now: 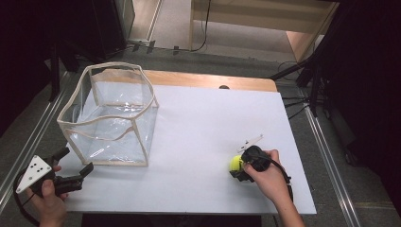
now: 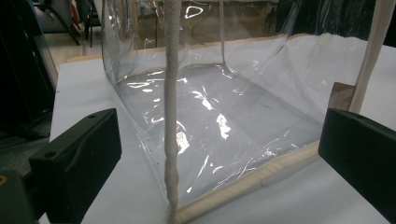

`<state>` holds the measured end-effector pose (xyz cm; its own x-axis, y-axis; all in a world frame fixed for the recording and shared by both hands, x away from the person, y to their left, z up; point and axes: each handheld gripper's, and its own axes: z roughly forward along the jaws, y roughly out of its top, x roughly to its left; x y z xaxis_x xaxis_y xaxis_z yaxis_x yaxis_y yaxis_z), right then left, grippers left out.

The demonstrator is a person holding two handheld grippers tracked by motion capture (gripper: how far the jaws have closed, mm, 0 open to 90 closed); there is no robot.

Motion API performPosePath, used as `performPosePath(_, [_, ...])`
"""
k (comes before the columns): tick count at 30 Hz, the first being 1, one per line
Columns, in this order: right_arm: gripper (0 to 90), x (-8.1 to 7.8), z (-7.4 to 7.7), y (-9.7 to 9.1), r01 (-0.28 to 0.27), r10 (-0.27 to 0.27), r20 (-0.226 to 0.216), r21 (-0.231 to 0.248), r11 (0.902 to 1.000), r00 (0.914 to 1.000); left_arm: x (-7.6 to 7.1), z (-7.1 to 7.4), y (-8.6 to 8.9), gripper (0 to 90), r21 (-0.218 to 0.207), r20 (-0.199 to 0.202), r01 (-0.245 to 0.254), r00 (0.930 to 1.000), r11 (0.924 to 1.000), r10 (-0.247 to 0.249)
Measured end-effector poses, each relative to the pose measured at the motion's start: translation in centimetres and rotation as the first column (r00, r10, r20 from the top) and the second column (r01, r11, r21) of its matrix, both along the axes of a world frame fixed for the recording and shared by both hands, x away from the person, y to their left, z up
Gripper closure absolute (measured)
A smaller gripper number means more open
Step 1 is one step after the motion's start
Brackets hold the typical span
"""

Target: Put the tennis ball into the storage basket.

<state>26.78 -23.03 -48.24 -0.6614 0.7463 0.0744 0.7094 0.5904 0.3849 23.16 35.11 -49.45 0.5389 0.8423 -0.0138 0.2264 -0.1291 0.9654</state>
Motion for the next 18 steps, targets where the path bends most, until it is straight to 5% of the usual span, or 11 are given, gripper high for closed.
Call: performPosePath(18, [23.9, 1.0, 1.3, 1.5, -0.062, 0.062, -0.005, 0.022, 0.9978, 0.9981, 0.0, 0.0, 0.1, 0.0, -0.004, 0.002, 0.001, 1.0, 1.0, -0.001])
